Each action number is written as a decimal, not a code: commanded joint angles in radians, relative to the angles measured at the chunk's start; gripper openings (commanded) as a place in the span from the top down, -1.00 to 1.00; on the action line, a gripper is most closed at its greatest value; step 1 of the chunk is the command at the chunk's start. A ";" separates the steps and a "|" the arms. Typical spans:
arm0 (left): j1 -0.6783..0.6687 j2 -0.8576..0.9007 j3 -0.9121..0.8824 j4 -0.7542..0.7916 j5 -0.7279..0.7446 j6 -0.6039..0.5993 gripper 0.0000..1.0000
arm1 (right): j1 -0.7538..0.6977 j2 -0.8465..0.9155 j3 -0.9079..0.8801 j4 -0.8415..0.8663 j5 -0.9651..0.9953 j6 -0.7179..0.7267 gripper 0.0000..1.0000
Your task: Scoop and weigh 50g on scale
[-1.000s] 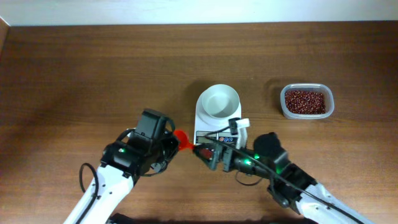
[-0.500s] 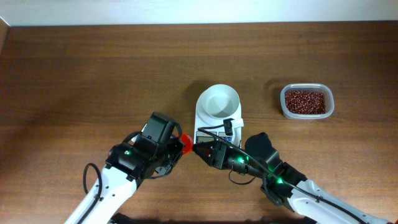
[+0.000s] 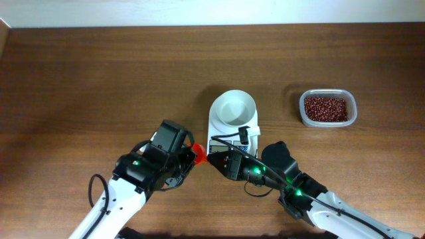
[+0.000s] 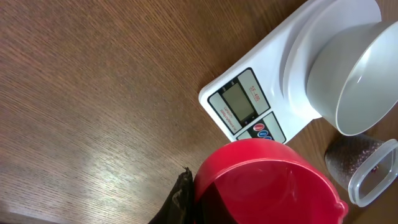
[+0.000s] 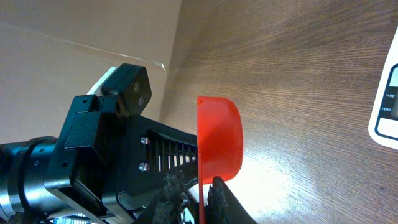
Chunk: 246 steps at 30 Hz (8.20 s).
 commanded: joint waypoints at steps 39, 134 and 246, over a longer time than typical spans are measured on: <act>-0.337 0.504 0.002 0.618 -0.240 0.317 1.00 | -0.430 -0.851 0.013 -0.882 0.354 -0.381 0.92; 0.086 0.117 0.396 -0.330 -0.009 1.881 -0.98 | -0.429 -0.851 0.013 -0.893 0.333 -0.378 0.92; 0.296 -0.022 0.201 -0.179 0.397 2.166 -0.98 | -1.104 0.621 0.867 -1.281 0.037 -1.103 0.92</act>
